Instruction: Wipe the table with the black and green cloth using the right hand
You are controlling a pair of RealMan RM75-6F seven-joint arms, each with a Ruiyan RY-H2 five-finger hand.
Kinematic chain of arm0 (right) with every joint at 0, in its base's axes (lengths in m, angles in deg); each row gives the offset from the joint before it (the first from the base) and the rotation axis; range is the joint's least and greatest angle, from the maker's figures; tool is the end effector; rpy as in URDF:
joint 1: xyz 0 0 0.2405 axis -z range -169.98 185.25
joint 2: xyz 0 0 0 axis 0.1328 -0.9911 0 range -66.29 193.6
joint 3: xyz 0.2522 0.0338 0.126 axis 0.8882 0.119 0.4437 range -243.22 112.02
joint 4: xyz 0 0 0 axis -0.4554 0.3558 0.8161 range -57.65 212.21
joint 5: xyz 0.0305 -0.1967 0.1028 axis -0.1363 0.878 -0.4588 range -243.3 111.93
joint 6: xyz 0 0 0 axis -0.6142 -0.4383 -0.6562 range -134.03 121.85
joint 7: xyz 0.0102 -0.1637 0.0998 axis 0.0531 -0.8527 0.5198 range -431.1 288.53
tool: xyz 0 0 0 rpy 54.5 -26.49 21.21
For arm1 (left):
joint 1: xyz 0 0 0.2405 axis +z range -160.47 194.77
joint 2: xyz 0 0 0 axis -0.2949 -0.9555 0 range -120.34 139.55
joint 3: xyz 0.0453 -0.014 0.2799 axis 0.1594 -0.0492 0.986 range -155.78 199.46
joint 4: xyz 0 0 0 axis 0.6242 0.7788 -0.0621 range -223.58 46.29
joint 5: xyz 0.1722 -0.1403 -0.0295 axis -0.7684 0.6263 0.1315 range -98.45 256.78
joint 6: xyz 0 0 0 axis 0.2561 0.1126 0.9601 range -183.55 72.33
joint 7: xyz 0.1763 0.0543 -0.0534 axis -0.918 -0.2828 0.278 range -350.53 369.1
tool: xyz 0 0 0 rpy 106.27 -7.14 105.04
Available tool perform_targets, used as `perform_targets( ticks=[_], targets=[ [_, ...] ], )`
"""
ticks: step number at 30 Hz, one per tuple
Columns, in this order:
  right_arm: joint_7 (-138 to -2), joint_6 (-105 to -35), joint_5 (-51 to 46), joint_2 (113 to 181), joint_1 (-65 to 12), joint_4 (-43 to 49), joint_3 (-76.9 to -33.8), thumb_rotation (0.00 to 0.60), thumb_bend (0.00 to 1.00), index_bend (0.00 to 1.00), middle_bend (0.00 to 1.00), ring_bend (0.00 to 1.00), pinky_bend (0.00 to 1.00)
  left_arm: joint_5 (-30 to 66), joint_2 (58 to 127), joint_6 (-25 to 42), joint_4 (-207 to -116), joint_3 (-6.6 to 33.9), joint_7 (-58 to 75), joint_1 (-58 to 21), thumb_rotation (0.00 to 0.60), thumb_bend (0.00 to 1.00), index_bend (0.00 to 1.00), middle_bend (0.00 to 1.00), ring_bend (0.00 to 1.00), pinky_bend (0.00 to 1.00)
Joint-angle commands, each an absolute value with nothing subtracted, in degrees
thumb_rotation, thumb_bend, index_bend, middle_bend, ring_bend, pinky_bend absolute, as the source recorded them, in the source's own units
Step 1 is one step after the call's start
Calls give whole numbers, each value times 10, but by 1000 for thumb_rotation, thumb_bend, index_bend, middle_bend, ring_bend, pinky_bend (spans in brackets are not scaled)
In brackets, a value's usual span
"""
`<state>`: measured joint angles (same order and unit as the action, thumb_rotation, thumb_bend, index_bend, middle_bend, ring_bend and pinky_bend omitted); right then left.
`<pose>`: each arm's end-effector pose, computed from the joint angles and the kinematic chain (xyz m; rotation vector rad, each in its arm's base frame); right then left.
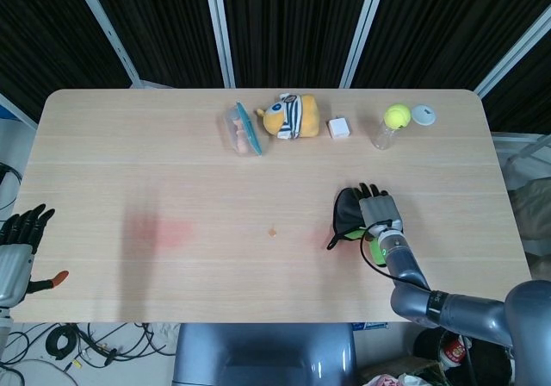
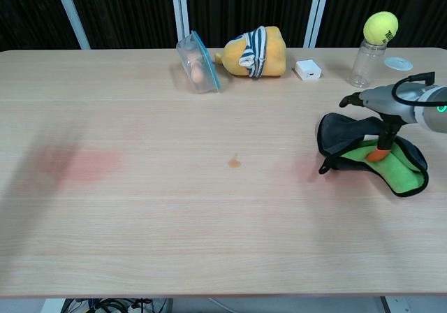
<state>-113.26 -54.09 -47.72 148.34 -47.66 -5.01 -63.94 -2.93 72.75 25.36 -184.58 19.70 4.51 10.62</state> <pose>-0.2374 -0.4368 -0.0446 1.7762 -1.1026 0.2858 -0.3403 0.2376 0.1471 -1.4121 -0.9490 -0.8168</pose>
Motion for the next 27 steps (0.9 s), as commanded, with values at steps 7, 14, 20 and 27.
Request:
perform_targets(
  ticks=[7, 14, 20, 27],
  targets=[
    [-1141, -535, -496, 1492, -484, -33, -644, 600, 174, 4, 16, 13, 185, -29, 726, 253, -1846, 197, 47, 106, 600, 0, 0, 0, 0, 0],
    [-1131, -540, -480, 1504, -479, -17, -644, 600, 377, 527, 533, 541, 657, -29, 726, 252, -1846, 197, 49, 106, 600, 0, 0, 0, 0, 0],
    [-1089, -561, -405, 1509, -459, -26, -634, 600, 408, 765, 739, 750, 849, -31, 725, 252, -1847, 198, 50, 106, 600, 0, 0, 0, 0, 0],
    [-1042, -594, -310, 1508, -442, -69, -616, 600, 412, 784, 752, 761, 857, -34, 725, 253, -1848, 200, 53, 106, 600, 0, 0, 0, 0, 0]
  ],
)
